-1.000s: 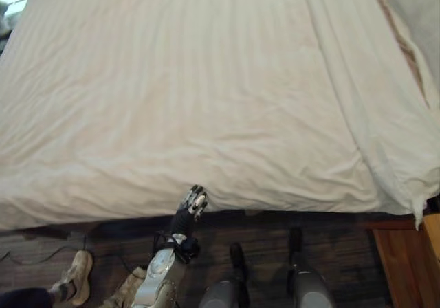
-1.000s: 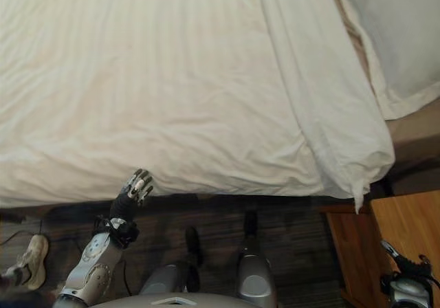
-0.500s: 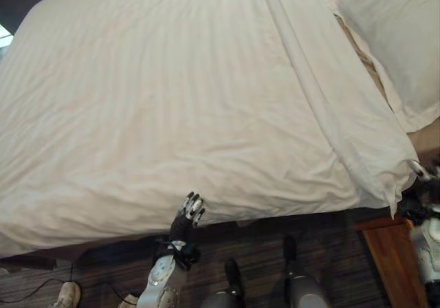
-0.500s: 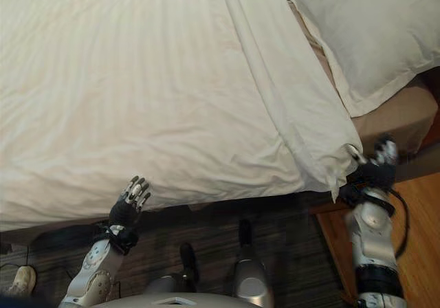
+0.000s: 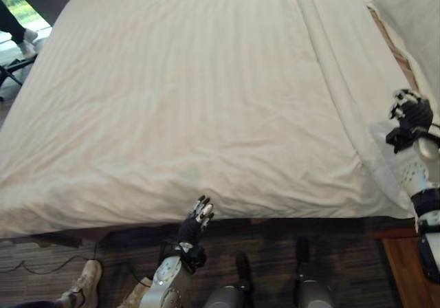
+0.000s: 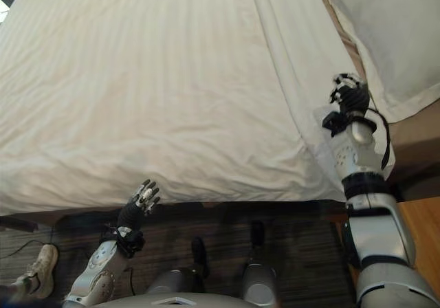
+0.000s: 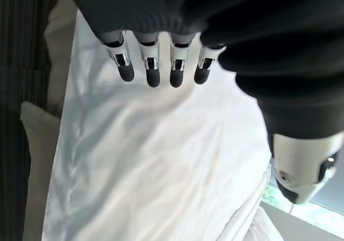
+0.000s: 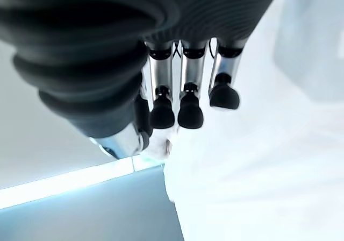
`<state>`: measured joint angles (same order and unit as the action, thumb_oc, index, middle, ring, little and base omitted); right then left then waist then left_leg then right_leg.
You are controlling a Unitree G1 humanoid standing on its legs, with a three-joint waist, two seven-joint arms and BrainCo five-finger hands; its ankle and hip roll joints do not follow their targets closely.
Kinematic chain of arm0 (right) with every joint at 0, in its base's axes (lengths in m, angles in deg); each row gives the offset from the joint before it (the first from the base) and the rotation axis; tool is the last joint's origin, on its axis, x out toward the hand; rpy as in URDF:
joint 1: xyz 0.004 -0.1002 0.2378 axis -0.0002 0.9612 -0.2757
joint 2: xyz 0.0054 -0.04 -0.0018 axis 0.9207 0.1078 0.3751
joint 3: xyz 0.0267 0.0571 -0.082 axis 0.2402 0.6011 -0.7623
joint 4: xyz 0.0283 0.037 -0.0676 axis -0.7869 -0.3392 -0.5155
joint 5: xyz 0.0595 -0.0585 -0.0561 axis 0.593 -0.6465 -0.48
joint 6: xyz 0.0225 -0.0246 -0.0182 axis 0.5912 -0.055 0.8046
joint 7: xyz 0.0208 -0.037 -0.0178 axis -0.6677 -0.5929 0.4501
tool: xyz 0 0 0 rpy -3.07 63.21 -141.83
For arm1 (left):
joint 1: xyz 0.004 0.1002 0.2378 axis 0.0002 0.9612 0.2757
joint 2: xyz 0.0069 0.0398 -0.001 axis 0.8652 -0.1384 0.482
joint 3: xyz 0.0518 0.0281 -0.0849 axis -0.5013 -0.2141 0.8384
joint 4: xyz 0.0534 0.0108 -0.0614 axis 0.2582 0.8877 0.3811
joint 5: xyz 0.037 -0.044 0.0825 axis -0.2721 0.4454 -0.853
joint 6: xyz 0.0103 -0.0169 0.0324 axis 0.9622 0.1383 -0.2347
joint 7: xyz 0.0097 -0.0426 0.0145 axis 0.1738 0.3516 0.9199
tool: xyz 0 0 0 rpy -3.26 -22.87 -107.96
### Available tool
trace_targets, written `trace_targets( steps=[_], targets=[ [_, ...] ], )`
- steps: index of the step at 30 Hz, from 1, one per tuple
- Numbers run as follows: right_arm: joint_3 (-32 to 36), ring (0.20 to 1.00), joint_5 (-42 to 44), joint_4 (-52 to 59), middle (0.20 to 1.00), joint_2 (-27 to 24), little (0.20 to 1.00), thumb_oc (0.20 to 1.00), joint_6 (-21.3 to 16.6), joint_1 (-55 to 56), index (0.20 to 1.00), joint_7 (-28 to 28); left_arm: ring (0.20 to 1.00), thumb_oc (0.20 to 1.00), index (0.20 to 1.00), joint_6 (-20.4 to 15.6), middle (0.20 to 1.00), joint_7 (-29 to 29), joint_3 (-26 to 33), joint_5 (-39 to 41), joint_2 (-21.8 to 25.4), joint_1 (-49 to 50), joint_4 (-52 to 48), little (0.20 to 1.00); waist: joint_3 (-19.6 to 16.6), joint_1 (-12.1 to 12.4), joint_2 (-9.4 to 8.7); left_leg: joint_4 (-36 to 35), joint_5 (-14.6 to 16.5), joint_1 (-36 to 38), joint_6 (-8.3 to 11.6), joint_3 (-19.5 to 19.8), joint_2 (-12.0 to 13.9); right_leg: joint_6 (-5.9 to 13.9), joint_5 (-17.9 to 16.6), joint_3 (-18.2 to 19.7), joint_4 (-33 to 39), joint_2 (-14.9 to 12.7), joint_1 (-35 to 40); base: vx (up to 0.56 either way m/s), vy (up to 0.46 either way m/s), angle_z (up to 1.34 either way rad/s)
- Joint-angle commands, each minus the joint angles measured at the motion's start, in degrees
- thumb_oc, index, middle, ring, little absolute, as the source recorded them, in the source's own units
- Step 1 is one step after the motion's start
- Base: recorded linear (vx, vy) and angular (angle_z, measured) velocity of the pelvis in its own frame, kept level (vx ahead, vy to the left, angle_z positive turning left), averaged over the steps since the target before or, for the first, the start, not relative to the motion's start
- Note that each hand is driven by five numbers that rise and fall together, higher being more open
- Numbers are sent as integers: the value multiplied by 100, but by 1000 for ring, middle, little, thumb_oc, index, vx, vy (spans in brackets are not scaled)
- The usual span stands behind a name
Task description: Making the bed.
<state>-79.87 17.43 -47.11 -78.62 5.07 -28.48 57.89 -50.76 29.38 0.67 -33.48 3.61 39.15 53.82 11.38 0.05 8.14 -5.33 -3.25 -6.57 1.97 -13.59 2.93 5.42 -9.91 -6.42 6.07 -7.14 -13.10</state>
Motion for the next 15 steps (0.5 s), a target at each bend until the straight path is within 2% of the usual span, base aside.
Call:
trace_targets(
  steps=[1,8,9,11,12,15],
  targets=[
    [-119,200,347,-517,200,-303,200,200,-107,-667,200,66,1000,1000,1000,-313,1000,-69,-212,0,130,-475,-22,1000,162,73,-129,33,-306,-89,657,186,371,382,522,-26,-107,-227,437,0,0,0],
    [297,200,552,-1529,200,-420,200,200,-13,-577,200,89,1000,1000,1000,-304,1000,-129,-432,-25,37,-640,20,1000,192,134,102,33,-363,-163,708,217,380,381,582,-99,-107,-225,407,21,-36,-2],
    [566,200,627,-1800,200,-450,200,200,30,-320,200,98,1000,1000,1000,-299,1000,-157,-459,-23,-25,-649,14,1000,232,134,208,33,-375,-192,720,239,360,385,599,-119,-107,-241,394,0,0,0],
    [703,200,681,-1865,200,-441,200,200,46,-159,200,154,1000,1000,1000,-293,1000,-172,-498,-29,-30,-647,18,1000,228,143,238,33,-380,-200,720,260,356,388,605,-139,-107,-245,396,21,-18,4],
    [993,200,906,-2088,200,-303,200,200,81,188,200,181,1000,1000,1000,-274,1000,-189,-512,-40,-113,-657,54,1000,270,110,313,33,-376,-201,722,257,348,391,623,-143,-107,-252,400,25,-21,4],
    [1397,200,1034,-2245,200,-24,200,200,162,987,200,275,1000,1000,1000,-262,1000,-220,-479,-104,-146,-664,120,1000,314,47,385,33,-361,-174,717,239,355,392,651,-155,-107,-244,416,29,-15,8]
  ],
)
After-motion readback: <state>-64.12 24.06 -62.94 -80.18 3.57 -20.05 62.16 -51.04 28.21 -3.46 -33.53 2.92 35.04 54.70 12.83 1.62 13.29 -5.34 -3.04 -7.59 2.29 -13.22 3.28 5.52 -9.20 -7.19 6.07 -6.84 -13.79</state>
